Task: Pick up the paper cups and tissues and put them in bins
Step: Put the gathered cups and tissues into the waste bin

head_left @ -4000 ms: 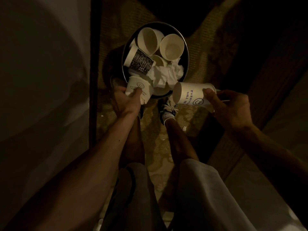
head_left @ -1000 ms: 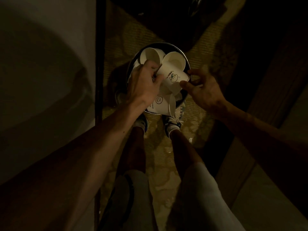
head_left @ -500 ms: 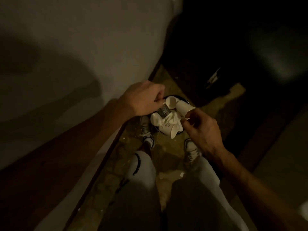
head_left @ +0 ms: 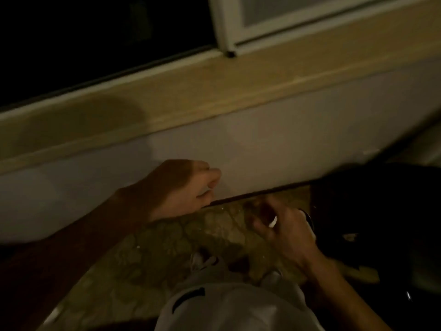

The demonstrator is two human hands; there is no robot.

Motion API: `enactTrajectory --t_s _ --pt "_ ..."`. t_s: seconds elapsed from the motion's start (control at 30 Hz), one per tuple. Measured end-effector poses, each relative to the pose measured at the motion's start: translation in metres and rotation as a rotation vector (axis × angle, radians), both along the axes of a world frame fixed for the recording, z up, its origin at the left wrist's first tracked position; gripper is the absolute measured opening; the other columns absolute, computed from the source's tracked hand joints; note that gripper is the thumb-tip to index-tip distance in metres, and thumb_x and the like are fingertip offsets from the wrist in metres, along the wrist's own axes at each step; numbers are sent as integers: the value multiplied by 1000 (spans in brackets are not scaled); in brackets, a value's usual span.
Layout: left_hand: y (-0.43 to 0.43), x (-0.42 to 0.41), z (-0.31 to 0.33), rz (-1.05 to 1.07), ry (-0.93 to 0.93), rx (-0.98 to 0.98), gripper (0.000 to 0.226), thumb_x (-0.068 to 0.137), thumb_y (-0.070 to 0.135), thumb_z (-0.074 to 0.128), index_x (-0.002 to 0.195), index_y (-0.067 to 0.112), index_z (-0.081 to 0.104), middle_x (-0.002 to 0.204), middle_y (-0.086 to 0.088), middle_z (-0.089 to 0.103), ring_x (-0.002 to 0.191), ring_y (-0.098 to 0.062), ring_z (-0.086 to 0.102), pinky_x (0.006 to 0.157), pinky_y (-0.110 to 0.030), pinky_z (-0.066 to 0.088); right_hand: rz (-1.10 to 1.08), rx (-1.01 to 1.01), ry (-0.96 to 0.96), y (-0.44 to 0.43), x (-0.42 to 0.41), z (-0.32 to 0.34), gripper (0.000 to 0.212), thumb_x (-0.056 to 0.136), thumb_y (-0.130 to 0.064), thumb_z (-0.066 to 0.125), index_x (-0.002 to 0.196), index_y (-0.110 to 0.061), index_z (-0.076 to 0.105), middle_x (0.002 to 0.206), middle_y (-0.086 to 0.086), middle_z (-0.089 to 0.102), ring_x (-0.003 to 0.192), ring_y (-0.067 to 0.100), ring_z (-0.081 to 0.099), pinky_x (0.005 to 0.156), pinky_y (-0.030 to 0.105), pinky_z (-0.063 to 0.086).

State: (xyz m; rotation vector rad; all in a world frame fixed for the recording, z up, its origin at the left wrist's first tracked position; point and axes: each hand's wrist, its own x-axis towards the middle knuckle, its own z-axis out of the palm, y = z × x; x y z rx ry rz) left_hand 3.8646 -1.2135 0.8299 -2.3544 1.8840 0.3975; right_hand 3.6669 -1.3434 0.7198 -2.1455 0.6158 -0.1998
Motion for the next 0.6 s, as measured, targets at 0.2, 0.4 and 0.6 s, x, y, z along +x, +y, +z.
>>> enactTrajectory --t_s 0.2,0.4,0.6 --pt "195 -1 29 515 -89 -286 16 83 32 66 76 23 55 68 7 59 62 -15 60 55 -24 43 426 -56 -5 120 102 32 27 82 -34 71 107 -33 61 86 -14 60 74 9 58 67 28 49" --pt "405 -10 8 1010 -34 -384 11 88 34 64 85 25 60 69 15 43 61 -13 55 55 -30 48 898 -94 68 305 189 40 25 89 -46 62 112 -38 57 98 -19 56 90 10 56 77 25 45" --pt "559 -15 -16 1425 -38 -399 10 93 41 59 88 32 58 62 18 44 55 0 47 48 -15 34 1150 -120 109 466 239 50 30 87 -40 63 116 -32 59 88 -18 54 81 1 55 68 16 47"
